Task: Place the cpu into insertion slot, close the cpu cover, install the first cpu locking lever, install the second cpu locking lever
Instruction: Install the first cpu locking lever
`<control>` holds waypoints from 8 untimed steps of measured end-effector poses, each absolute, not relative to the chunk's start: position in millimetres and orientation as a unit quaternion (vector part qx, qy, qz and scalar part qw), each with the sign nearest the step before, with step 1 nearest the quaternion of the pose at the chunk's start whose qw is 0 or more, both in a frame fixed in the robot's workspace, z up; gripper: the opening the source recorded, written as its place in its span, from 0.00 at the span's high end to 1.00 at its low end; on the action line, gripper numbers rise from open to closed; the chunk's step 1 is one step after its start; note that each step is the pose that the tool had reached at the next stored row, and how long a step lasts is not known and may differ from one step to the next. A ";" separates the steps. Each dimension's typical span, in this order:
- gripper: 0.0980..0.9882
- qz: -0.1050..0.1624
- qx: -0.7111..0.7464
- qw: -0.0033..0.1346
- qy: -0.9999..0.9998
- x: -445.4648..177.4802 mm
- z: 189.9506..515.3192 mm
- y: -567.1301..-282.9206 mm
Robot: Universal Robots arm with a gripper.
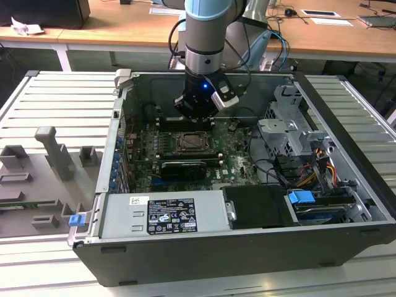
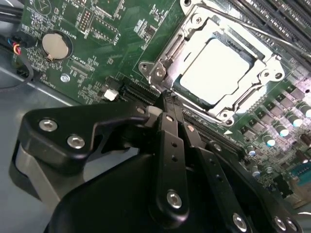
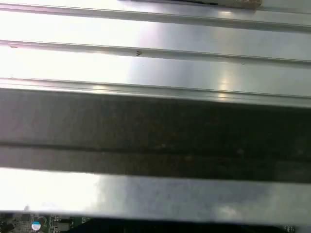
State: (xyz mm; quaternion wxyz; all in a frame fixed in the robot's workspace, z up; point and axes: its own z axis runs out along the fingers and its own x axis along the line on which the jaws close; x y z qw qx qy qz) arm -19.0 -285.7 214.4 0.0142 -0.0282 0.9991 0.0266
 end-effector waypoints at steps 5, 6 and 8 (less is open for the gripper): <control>0.99 0.027 -0.028 0.014 0.999 -19.0 214.4 -287.4; 0.99 0.027 -0.028 0.014 0.999 -19.0 214.4 -287.8; 0.99 0.027 -0.028 0.014 0.999 -19.0 214.4 -288.9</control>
